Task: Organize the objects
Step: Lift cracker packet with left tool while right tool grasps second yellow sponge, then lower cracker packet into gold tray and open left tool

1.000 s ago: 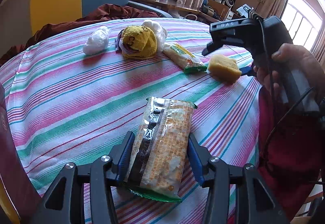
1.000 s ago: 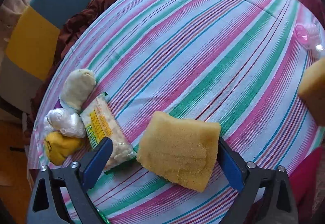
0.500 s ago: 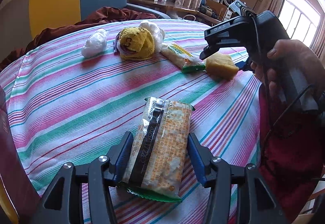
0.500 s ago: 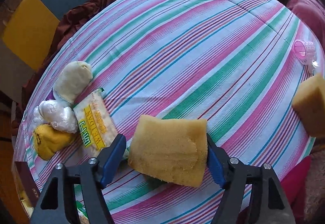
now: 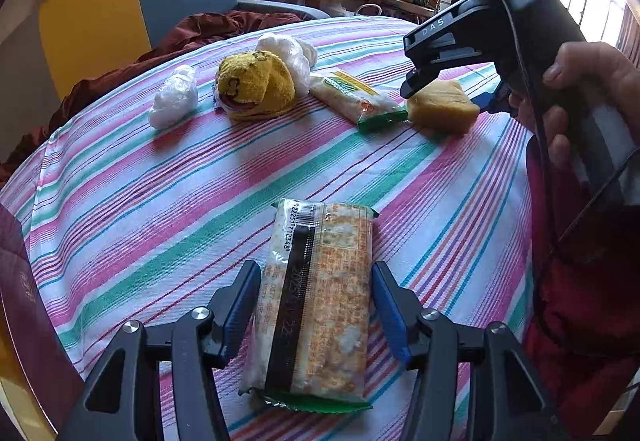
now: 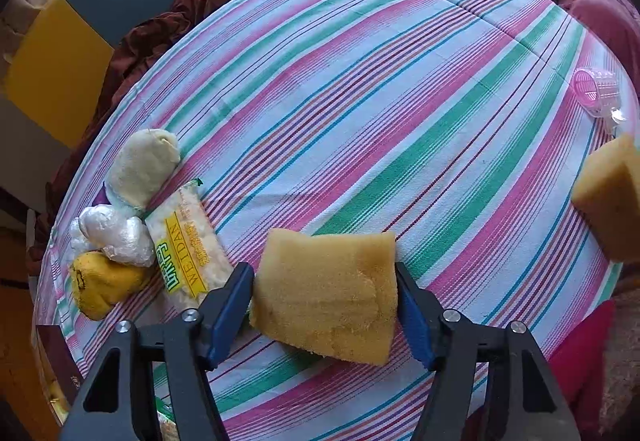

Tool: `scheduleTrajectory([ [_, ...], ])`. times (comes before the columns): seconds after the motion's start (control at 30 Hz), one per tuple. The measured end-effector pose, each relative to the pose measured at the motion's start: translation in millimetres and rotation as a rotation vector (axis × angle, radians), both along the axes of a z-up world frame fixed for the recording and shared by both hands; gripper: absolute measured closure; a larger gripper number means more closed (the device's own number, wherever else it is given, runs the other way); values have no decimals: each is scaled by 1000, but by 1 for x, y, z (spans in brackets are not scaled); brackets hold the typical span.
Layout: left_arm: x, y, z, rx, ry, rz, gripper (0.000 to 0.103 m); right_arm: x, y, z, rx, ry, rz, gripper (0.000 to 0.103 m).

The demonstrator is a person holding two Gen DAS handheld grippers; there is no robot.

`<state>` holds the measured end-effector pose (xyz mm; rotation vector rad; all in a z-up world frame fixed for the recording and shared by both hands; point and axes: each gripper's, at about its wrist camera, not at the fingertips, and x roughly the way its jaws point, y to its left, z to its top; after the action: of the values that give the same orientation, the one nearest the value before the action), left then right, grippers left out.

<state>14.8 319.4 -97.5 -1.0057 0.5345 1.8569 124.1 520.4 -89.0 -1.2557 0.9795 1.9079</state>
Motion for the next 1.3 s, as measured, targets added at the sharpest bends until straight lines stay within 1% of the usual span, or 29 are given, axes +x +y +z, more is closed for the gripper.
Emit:
scheduleTrajectory([
  [0.07, -3, -5, -1, 37, -25, 20, 47, 2, 1, 0, 3, -2, -2, 37],
  [0.1, -4, -7, -2, 51, -29, 32, 51, 2, 1, 1, 8, -6, 0, 39],
  [0.13, -5, -10, -2, 59, -24, 41, 53, 2, 1, 1, 13, -8, 2, 39],
  [0.2, -4, -12, -2, 76, -27, 48, 54, 4, 2, 3, 18, -6, 3, 41],
  [0.3, -2, -15, -1, 81, -18, 56, 54, 6, 4, 4, 16, 10, 5, 42],
  [0.43, 2, -17, 5, 73, -23, 76, 54, 5, 4, 4, 35, -11, 26, 41],
  [0.53, 10, -29, 17, 98, -28, 82, 54, 6, 5, 5, 40, -14, 30, 41],
  [0.6, 13, -38, 28, 129, -27, 85, 54, 8, 6, 5, 45, -17, 34, 41],
  [0.67, 12, -51, 43, 161, -22, 105, 54, 9, 6, 6, 50, -21, 37, 41],
  [0.77, -1, -77, 66, 219, -14, 161, 54, 11, 7, 8, 55, -21, 40, 42],
  [0.83, -16, -96, 78, 239, -11, 219, 54, 11, 6, 9, 57, -21, 41, 42],
  [0.93, -53, -128, 85, 269, -60, 346, 54, 11, 8, 9, 64, -31, 48, 42],
  [1.03, -93, -166, 83, 250, -69, 493, 54, 10, 8, 11, 74, -38, 56, 42],
  [1.1, -116, -188, 78, 241, -90, 569, 54, -25, -11, 3, 76, -40, 58, 42],
  [1.17, -143, -212, 73, 240, -110, 657, 54, -26, -13, 2, 77, -40, 60, 42],
  [1.2, -154, -222, 69, 232, -121, 693, 54, -14, -11, 4, 77, -40, 63, 42],
  [1.3, -186, -248, 52, 209, -183, 800, 54, -17, -13, 2, 76, -39, 74, 41],
])
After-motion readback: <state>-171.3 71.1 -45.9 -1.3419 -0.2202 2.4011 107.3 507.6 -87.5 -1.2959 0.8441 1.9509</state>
